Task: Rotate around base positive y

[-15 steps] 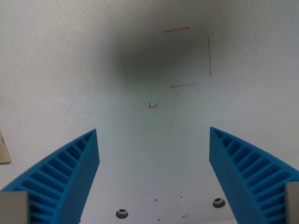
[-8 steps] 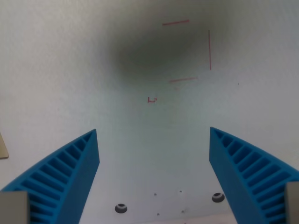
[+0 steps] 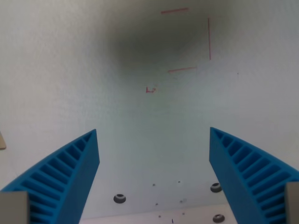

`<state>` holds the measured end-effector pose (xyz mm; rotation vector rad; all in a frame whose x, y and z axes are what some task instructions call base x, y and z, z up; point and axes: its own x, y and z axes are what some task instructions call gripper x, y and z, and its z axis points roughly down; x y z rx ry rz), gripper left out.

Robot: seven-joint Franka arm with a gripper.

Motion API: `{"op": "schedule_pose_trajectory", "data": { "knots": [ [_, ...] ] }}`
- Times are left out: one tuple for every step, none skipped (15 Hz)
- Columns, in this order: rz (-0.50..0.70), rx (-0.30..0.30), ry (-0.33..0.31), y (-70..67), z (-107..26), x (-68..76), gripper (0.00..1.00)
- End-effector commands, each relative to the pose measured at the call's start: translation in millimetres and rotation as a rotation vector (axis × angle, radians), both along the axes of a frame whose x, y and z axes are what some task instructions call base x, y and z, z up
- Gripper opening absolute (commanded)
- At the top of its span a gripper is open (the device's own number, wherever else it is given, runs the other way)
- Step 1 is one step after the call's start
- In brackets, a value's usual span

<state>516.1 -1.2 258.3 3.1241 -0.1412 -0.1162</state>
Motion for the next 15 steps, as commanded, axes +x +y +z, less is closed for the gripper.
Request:
{"op": "schedule_pose_trajectory", "data": {
  "knots": [
    [0.000,0.001,0.201,0.1,4.9,10.2,1.00],
    [0.000,0.001,0.213,0.1,4.9,10.2,1.00],
    [0.000,0.001,0.224,0.1,4.9,10.2,1.00],
    [0.000,0.001,0.236,0.1,4.9,10.2,1.00],
    [0.000,0.001,0.248,0.1,4.9,10.2,1.00],
    [0.000,0.001,0.259,0.1,4.9,10.2,1.00],
    [0.000,0.001,0.271,0.1,4.9,10.2,1.00],
    [0.000,0.001,0.283,0.1,4.9,10.2,1.00],
    [0.000,0.001,0.294,0.1,4.9,10.2,1.00],
    [0.001,0.001,0.306,0.1,4.9,10.2,1.00],
    [0.001,0.001,0.318,0.1,4.9,10.2,1.00],
    [0.001,0.001,0.329,0.1,4.9,10.2,1.00],
    [0.001,0.001,0.341,0.1,4.9,10.2,1.00],
    [0.001,0.001,0.353,0.1,4.9,10.2,1.00],
    [0.001,0.001,0.364,0.1,4.9,10.2,1.00]
  ]
}}
